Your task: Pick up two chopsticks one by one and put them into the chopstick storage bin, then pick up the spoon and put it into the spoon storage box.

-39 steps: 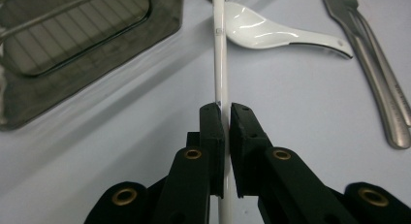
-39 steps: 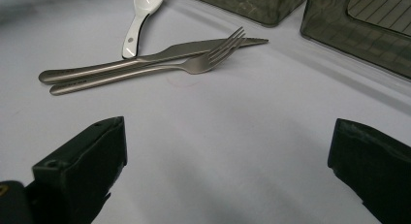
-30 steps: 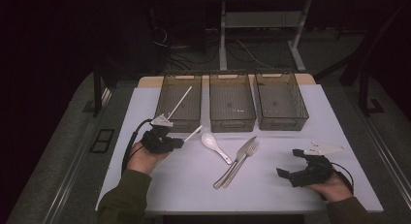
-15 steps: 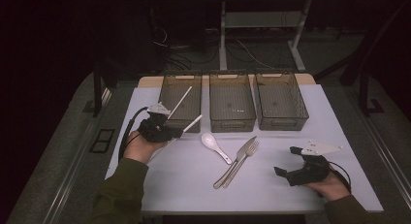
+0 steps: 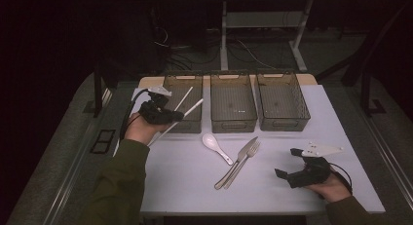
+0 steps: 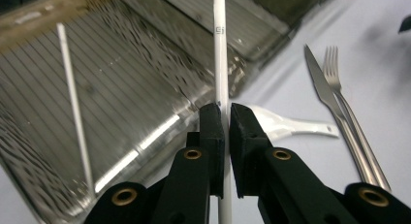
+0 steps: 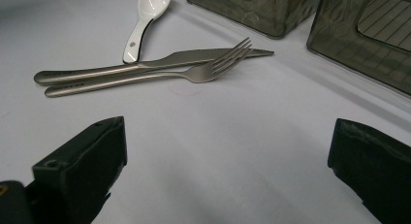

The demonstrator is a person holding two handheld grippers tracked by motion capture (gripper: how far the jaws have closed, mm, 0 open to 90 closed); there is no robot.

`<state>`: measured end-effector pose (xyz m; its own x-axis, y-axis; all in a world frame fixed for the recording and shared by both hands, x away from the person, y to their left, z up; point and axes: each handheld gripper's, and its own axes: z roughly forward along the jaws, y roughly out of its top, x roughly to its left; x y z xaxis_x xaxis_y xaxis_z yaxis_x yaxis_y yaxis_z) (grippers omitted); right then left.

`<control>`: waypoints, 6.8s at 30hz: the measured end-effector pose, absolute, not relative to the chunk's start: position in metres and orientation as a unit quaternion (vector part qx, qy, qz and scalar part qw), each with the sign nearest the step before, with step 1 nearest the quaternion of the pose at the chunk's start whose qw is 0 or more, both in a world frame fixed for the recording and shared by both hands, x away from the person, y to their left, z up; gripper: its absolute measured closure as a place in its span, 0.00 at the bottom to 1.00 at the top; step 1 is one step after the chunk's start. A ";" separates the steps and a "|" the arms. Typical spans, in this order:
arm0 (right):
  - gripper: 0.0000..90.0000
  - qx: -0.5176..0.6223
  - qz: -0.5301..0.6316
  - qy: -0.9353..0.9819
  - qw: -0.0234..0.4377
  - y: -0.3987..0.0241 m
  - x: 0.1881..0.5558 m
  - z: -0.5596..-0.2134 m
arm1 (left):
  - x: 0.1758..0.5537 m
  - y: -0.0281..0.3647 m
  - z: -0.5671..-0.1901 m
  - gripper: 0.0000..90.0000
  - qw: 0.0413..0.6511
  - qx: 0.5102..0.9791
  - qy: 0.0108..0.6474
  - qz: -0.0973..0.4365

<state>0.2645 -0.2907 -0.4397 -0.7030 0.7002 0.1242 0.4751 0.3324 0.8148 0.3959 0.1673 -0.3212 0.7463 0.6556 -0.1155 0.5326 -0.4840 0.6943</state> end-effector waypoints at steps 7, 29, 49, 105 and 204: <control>0.01 0.365 0.449 0.806 0.126 -0.292 0.264 -0.439 | 0.428 0.167 -0.313 0.93 0.390 0.843 0.359 0.087; 0.01 0.365 0.455 0.803 0.120 -0.293 0.263 -0.438 | 0.514 0.163 -0.324 0.93 0.403 0.821 0.395 0.087; 0.01 0.365 0.457 0.802 0.121 -0.293 0.261 -0.437 | 0.524 0.154 -0.361 0.93 0.359 0.831 0.410 0.110; 0.01 0.365 0.454 0.803 0.121 -0.292 0.261 -0.437 | 0.423 0.162 -0.340 0.48 0.428 0.815 0.373 0.113; 0.01 0.374 0.450 0.802 0.118 -0.292 0.263 -0.438 | 0.367 0.096 -0.412 0.99 0.432 0.854 0.266 0.115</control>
<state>0.2629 -0.2916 -0.4382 -0.6917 0.7071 0.1465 0.4942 0.3157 0.8100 0.3671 0.0964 -0.4120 0.8321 0.5536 -0.0335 0.3554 -0.4860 0.7984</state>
